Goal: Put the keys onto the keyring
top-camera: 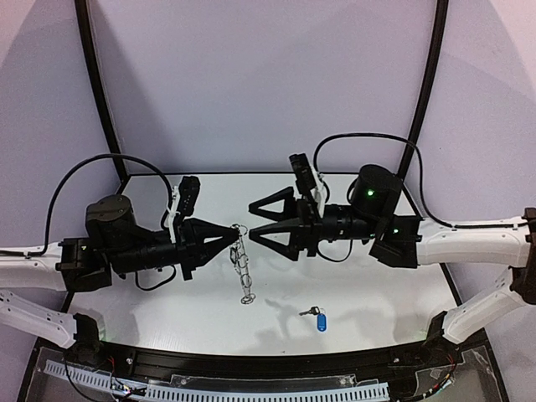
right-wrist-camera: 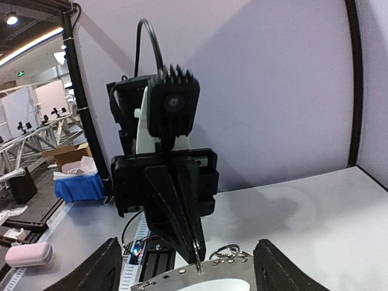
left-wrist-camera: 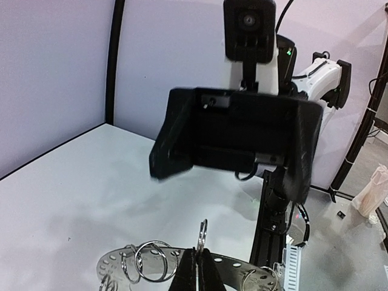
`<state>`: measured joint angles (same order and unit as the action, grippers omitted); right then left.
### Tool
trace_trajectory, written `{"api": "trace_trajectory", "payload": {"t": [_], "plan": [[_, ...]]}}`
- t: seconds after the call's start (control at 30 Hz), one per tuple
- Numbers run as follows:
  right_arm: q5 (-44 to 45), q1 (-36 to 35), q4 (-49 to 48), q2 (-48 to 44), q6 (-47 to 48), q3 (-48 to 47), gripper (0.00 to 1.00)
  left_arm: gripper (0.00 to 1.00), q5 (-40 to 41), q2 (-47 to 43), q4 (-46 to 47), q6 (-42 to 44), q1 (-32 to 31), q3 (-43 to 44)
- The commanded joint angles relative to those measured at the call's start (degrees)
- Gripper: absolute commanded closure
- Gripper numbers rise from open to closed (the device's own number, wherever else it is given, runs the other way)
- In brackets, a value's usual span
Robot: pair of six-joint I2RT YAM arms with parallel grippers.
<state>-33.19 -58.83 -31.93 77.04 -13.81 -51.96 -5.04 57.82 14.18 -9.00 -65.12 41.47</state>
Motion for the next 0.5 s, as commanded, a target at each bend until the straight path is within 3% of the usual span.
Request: {"api": "trace_trajectory", "payload": {"t": [0.0,0.03,0.27,0.47], "plan": [[6.09,0.82,4.38,-5.29,1.08,1.38,0.07,0.99,2.64,-1.83,-5.49,2.22,-0.09,0.88],[7.54,0.94,5.53,-6.31,1.29,1.58,0.02,0.99,3.22,-1.53,-7.13,2.48,-0.09,1.14],[24.79,1.89,18.69,-12.38,-0.33,2.97,0.02,0.99,7.89,-0.45,-8.64,4.12,-0.1,1.41],[39.12,3.76,43.13,-13.57,-7.63,-0.21,0.01,0.99,9.6,0.97,-7.05,6.94,-0.09,1.2]]}}
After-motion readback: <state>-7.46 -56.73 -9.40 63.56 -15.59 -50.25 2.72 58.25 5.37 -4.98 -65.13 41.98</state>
